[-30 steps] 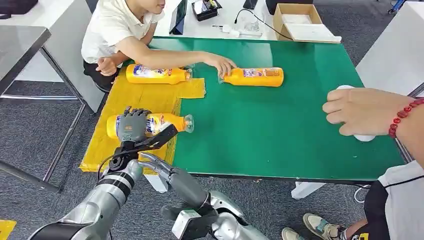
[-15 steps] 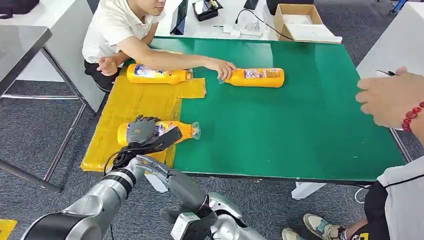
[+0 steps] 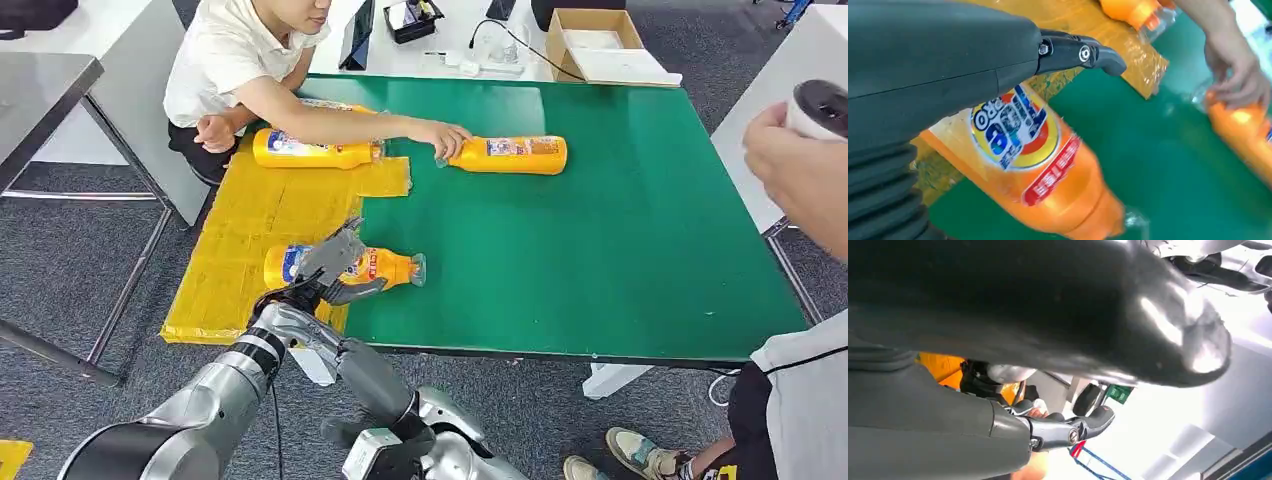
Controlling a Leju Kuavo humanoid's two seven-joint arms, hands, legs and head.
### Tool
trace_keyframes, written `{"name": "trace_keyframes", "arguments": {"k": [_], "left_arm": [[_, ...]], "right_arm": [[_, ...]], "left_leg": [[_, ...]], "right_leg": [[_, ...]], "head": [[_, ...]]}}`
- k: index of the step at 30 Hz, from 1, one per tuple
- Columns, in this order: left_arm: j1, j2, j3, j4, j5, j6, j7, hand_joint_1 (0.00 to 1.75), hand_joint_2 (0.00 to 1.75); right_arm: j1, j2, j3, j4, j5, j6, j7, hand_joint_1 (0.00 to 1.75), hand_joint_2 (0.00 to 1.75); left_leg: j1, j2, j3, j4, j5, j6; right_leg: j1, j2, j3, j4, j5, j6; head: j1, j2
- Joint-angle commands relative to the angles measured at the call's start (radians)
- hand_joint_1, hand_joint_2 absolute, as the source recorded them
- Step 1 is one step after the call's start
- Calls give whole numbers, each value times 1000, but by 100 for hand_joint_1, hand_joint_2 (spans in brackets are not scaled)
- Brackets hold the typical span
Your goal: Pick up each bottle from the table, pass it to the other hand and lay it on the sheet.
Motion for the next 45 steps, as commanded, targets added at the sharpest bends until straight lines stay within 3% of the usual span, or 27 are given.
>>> {"name": "trace_keyframes", "arguments": {"k": [1,5,6,8,9,10,12,13,17,18,20,21,24,26,35,37,40,42,45], "left_arm": [[27,-21,159,-69,310,-60,-86,0,175],[128,-22,62,-341,661,2,-122,0,175],[169,-14,18,-445,756,14,-114,0,175],[241,17,-73,-614,854,77,-115,0,175],[268,28,-102,-677,894,101,-118,0,0],[275,30,-107,-693,911,105,-120,0,0],[289,40,-131,-723,960,107,-108,0,0],[287,48,-146,-719,992,93,-88,0,175],[280,53,-152,-705,1001,92,-88,0,175],[270,64,-165,-683,1043,74,-75,0,0],[267,76,-189,-679,1054,73,-67,0,0],[274,81,-209,-683,1075,70,-41,0,175],[406,104,-322,-850,1059,89,-62,0,175],[516,142,-417,-959,998,111,-71,0,175],[503,151,-421,-946,1002,123,-79,0,175],[540,153,-449,-979,884,190,-120,0,175],[638,152,-491,-1069,828,210,-119,0,175],[675,149,-516,-1103,705,309,-148,0,175],[678,139,-514,-1103,758,283,-140,0,175]], "right_arm": [[1,-22,8,60,0,-37,-8,0,0],[2,-58,45,4,-27,-72,-8,0,0],[-1,-70,61,-16,-30,-79,-8,0,175],[5,-80,66,-35,-38,-80,-8,0,175],[8,-83,65,-45,-42,-84,-8,0,175],[8,-84,65,-46,-46,-83,-8,0,175],[9,-85,63,-53,-57,-78,-8,0,175],[9,-86,65,-57,-62,-76,-8,0,175],[11,-87,65,-59,-62,-76,-8,0,175],[10,-89,68,-69,-68,-76,-8,0,175],[11,-93,70,-87,-92,-73,-8,0,175],[20,-98,66,-110,-109,-91,-8,0,175],[107,-123,-9,-215,-74,-275,-8,0,175],[175,-153,-98,-303,-40,-307,-8,0,175],[179,-145,-113,-305,-29,-289,-8,0,175],[196,-165,-159,-287,122,-401,21,0,175],[244,-240,-294,-226,317,-488,145,0,175],[252,-252,-407,-123,320,-477,139,0,175],[199,-256,-504,17,323,-464,109,0,175]], "left_leg": [[0,1,3,-1,-1,-1],[1,1,6,-1,-3,-1],[1,2,3,0,-1,-1],[1,4,5,0,-3,-1],[1,5,9,0,-6,-2],[1,4,2,-1,-2,-1],[1,2,4,0,-2,-1],[1,0,2,-1,-1,-1],[1,0,4,0,-3,-1],[1,0,2,0,-1,-1],[1,-1,2,-1,-1,-1],[1,0,5,-1,-2,-2],[1,-1,5,-1,-3,-1],[1,0,7,-1,-4,-1],[0,-1,1,-1,-4,-1],[0,-1,1,-1,-4,-1],[1,-1,5,-2,-4,-1],[1,-1,9,-3,-5,-1],[0,-1,7,-3,-4,0]], "right_leg": [[1,1,3,-1,0,-1],[1,1,6,-1,-2,-2],[1,2,2,-1,-1,-1],[1,3,4,0,-2,-2],[2,4,8,0,-4,-3],[1,3,1,-1,0,-1],[1,1,3,-1,-2,-2],[1,0,1,-1,-1,-1],[1,1,4,0,-2,-2],[1,0,2,-1,-1,-2],[1,0,2,-1,-1,-2],[1,1,5,-1,-2,-3],[1,0,5,-1,-3,-2],[1,1,7,-2,-4,-2],[0,0,1,-2,-2,-2],[0,0,0,-1,-2,-2],[1,-1,5,-4,-3,-2],[1,-2,9,-5,-4,-2],[0,-1,7,-5,-3,-1]], "head": [[0,0],[0,0],[0,0],[0,0],[0,0],[0,0],[0,0],[0,0],[0,0],[0,0],[0,0],[0,0],[0,0],[0,0],[0,0],[0,0],[0,0],[0,0],[0,0]]}}
